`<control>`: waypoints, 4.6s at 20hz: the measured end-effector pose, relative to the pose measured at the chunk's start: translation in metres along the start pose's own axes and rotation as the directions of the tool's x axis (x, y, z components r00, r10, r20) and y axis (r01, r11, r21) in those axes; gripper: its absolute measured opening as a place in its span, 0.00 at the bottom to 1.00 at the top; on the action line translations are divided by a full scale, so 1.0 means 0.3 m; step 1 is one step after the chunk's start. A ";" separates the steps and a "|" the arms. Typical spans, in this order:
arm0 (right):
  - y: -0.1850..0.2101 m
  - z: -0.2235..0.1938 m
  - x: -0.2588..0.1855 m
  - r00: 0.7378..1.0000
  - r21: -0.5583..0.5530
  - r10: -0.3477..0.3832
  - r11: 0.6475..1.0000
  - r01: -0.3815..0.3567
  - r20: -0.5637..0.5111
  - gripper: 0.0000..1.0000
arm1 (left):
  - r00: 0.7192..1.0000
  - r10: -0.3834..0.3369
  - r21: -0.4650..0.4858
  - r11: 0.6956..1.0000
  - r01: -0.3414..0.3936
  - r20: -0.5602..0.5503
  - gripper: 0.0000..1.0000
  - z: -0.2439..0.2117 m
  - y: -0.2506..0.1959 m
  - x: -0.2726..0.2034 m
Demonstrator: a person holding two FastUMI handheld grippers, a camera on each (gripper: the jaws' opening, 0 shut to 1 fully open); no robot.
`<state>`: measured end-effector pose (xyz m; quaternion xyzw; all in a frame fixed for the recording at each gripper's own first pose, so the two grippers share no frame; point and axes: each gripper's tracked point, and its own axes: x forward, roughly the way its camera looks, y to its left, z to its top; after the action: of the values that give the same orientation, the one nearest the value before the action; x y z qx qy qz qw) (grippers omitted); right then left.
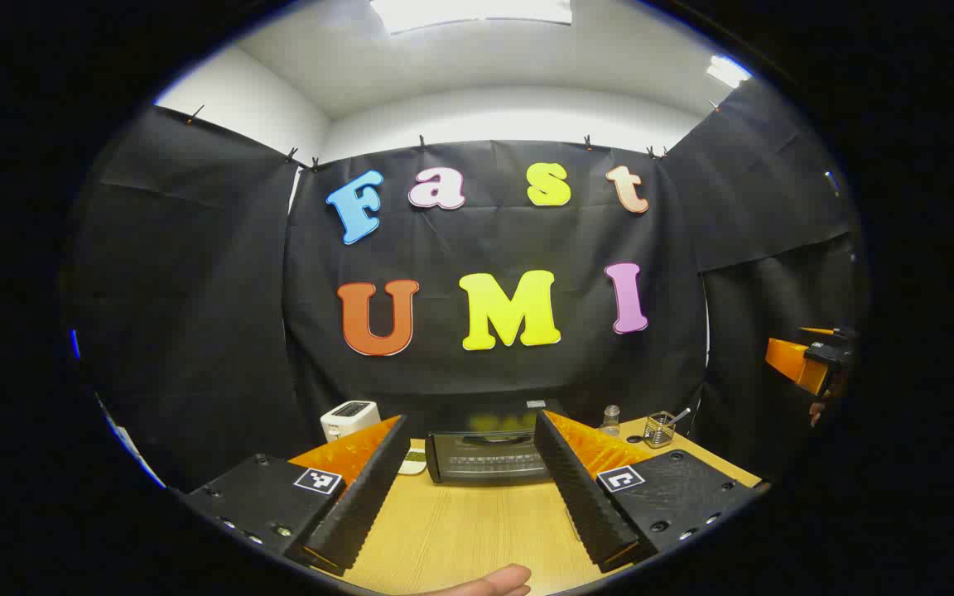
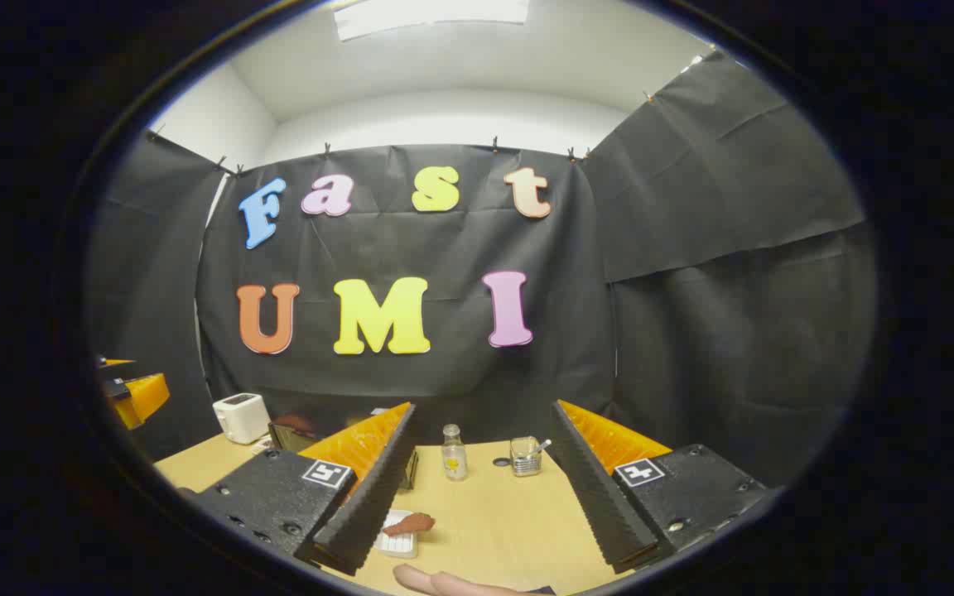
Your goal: Open the electric oven with the left hand, put the food in, and close the electric oven.
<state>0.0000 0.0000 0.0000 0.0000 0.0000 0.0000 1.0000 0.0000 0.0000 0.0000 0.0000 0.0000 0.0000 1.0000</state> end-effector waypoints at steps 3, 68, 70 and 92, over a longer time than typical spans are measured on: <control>0.000 0.000 -0.003 1.000 0.000 0.006 1.000 -0.006 0.015 0.96 | 1.000 0.009 -0.010 1.000 -0.009 0.008 0.96 0.003 0.018 -0.002; -0.044 -0.135 0.259 0.998 -0.080 0.048 0.996 -0.051 -0.042 1.00 | 0.912 -0.126 -0.040 0.992 0.120 -0.389 0.96 -1.027 -0.134 0.631; -0.043 -0.163 0.271 0.997 -0.088 0.050 0.995 -0.055 -0.059 0.96 | 0.915 -0.125 -0.032 0.992 0.122 -0.384 0.96 -1.064 -0.139 0.615; 0.155 -0.692 0.463 0.783 0.012 0.254 0.954 -0.301 -0.568 1.00 | 0.972 -0.078 -0.069 0.996 0.064 -0.220 0.96 -0.670 -0.002 0.403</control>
<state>0.1390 0.0465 -0.2075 -0.0394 0.2950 0.1472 0.9433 0.1208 -0.0007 -0.2009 -0.0310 0.1120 -0.0358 0.9926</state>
